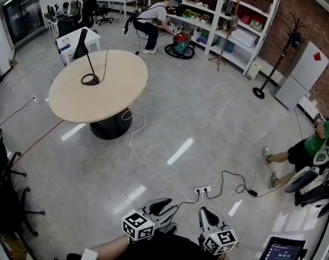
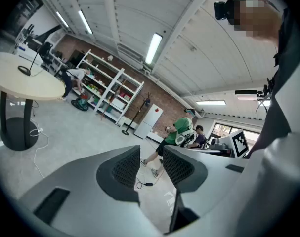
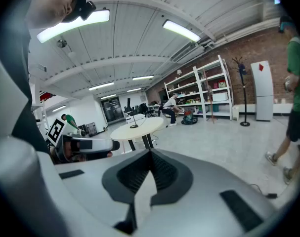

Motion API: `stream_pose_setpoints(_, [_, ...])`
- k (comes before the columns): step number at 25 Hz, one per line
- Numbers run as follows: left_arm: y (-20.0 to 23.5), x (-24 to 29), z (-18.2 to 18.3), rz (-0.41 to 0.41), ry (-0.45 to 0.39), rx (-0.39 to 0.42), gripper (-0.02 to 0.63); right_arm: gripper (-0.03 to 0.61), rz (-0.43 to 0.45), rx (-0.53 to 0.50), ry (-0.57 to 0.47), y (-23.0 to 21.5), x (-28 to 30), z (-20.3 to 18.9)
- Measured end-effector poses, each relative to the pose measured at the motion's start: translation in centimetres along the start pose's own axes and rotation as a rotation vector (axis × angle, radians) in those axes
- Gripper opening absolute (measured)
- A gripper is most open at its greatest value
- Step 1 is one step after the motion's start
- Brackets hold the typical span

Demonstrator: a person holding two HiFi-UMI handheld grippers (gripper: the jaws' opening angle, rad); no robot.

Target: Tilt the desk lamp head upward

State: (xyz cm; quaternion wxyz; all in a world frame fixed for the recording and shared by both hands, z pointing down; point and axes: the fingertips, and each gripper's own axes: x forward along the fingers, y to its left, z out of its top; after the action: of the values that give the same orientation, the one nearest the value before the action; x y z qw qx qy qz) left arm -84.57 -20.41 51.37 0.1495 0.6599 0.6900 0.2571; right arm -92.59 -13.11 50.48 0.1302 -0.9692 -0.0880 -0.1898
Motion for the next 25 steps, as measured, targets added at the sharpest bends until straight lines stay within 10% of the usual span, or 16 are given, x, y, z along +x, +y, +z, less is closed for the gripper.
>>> stream_pose_setpoints(25, [1.2,0.4,3.2,0.002,0.055,0.116,0.150,0.003,-0.011,0.131,-0.146,-1.5,1.6,2.1])
